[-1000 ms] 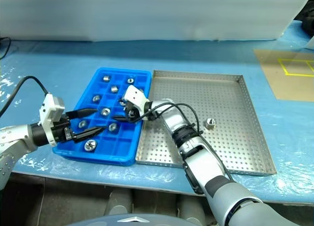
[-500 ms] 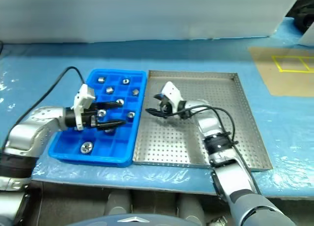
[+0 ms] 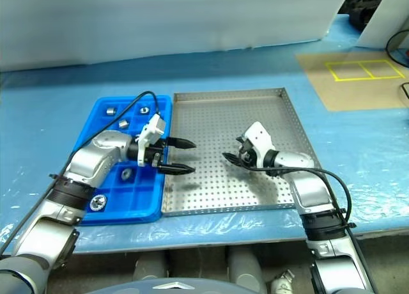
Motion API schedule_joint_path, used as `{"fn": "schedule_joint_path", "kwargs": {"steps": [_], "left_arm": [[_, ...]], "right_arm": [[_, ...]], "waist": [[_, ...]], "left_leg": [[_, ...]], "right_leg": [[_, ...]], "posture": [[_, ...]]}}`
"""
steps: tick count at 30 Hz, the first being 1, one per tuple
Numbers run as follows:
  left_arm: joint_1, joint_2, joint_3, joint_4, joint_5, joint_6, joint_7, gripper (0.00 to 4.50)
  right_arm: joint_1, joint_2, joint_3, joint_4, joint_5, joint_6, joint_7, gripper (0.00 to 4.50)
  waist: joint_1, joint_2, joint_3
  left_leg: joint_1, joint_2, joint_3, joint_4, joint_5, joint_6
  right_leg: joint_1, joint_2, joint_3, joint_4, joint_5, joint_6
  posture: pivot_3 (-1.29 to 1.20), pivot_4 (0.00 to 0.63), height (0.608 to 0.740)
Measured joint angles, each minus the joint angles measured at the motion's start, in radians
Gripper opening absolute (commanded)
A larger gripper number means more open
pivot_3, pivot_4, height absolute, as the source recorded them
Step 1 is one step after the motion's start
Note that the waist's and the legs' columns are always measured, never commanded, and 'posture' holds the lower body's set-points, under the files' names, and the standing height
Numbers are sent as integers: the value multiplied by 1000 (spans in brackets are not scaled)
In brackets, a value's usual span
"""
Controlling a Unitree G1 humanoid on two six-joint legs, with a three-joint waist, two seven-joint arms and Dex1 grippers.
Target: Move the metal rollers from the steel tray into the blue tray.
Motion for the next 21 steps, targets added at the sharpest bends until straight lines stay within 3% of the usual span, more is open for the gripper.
{"fn": "schedule_joint_path", "kwargs": {"steps": [11,21], "left_arm": [[-18,-34,-2,50,39,-34,-41,4409],[-3,-17,0,42,40,-33,-41,4409]], "right_arm": [[17,8,-12,41,5,-54,-92,3634],[-81,52,-149,85,146,5,-140,3634]], "waist": [[-20,0,0],[-20,0,0]], "left_leg": [[-1,-1,1,2,-3,5],[0,-1,1,3,-5,9]], "right_leg": [[0,1,2,-3,0,0],[1,1,2,-6,0,0]], "posture": [[-395,150,740],[-374,150,740]]}}
